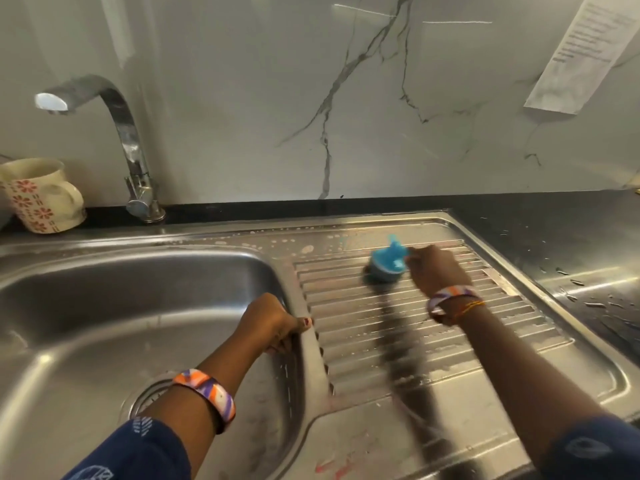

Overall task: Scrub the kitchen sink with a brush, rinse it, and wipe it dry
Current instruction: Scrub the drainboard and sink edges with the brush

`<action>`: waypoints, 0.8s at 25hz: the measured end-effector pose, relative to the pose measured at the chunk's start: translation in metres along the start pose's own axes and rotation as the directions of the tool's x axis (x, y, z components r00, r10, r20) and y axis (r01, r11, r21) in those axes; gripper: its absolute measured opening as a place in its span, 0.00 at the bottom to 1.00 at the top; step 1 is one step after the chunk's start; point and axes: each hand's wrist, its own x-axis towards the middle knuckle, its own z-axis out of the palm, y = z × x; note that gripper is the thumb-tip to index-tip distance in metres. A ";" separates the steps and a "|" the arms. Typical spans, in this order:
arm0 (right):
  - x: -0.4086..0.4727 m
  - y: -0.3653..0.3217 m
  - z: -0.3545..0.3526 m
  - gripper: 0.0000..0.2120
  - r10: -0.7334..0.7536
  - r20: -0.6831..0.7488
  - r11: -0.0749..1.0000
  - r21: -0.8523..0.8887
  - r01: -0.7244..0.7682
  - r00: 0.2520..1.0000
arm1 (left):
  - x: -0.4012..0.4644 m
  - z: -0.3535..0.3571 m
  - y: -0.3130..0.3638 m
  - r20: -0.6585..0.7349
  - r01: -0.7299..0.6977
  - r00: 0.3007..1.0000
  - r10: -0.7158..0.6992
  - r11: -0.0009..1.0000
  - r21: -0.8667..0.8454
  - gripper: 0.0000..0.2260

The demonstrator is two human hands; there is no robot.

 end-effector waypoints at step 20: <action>0.044 -0.050 0.020 0.16 0.026 -0.079 0.997 -0.074 -0.032 0.997 | 0.004 0.001 -0.007 -0.044 -0.090 0.995 0.093 0.993 0.082 0.17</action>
